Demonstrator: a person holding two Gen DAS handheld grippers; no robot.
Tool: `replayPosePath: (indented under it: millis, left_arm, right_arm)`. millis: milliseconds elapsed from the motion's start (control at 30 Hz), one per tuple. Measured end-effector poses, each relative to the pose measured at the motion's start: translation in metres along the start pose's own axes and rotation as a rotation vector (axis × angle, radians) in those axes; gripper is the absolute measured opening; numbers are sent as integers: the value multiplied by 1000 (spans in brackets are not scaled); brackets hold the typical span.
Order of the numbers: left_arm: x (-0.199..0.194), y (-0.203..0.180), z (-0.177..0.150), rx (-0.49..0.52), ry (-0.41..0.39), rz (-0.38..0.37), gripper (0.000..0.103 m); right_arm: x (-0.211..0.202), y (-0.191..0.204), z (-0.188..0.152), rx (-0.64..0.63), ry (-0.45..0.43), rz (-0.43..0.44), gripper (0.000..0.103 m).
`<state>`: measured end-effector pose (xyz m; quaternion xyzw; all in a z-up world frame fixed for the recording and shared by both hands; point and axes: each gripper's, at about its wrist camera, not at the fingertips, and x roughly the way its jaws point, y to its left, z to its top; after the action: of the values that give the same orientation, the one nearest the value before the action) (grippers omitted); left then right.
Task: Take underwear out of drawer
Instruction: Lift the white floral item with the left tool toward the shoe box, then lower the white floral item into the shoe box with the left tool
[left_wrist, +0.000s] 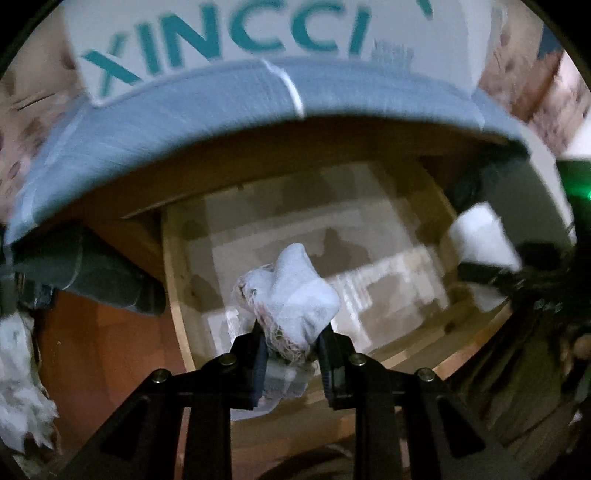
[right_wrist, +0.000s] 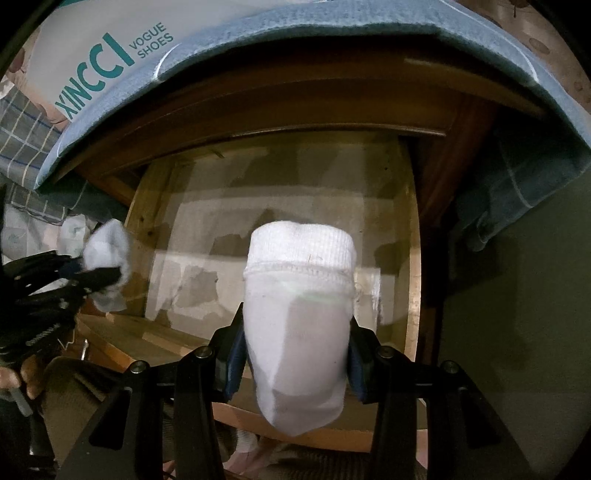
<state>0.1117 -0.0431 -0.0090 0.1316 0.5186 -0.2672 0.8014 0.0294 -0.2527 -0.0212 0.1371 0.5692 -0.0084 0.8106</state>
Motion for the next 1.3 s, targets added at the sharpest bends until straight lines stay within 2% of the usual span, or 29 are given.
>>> replayPosePath:
  millis: [200, 533, 700, 867, 1000, 1300]
  left_arm:
    - [-48, 0, 8, -51, -102, -16, 24]
    - [-139, 3, 44, -66, -271, 10, 24]
    - [-191, 7, 75, -56, -372, 21, 24]
    - [-222, 14, 113, -60, -436, 54, 24]
    - [-228, 23, 142, -75, -439, 80, 24]
    - [-189, 51, 202, -184, -368, 75, 24]
  right_arm:
    - [0, 1, 0, -4, 0, -1, 42]
    - [-1, 2, -1, -8, -8, -6, 42]
    - [-1, 2, -1, -9, -8, -5, 42]
    - [-2, 1, 0, -10, -9, -4, 42]
    - [-2, 1, 0, -10, -8, -3, 42]
    - [-1, 0, 0, -6, -6, 7, 42]
